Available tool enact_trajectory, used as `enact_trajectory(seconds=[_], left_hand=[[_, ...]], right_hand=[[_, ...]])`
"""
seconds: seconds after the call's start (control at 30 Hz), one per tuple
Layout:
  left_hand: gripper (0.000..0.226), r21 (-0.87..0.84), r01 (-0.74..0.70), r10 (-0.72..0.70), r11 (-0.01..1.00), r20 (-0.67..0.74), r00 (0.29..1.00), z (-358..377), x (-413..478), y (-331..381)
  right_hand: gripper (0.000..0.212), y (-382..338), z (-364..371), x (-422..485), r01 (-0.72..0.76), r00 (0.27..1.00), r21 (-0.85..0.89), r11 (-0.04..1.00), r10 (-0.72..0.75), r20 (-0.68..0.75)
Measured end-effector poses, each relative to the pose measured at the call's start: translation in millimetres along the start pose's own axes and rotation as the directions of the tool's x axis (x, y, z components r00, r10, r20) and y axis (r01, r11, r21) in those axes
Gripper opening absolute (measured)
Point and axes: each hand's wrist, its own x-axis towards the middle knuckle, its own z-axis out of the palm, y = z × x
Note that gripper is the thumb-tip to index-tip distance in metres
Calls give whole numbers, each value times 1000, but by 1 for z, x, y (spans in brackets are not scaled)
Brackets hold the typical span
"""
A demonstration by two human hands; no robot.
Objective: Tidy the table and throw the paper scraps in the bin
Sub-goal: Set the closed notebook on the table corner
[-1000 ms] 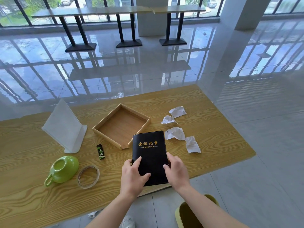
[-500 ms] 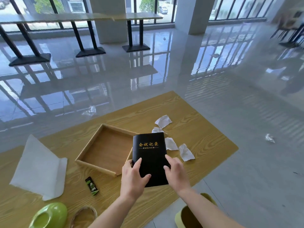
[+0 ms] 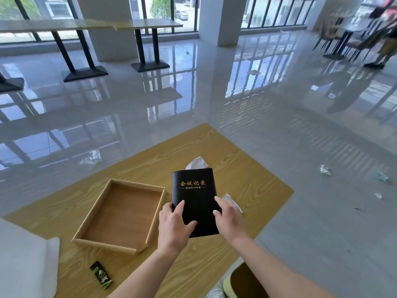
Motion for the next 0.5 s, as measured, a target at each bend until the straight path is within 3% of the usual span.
enact_trajectory(seconds=[0.5], left_hand=[[72, 41, 69, -71, 997, 52, 996, 89, 105, 96]], right_hand=[[49, 91, -57, 130, -66, 996, 21, 998, 65, 57]])
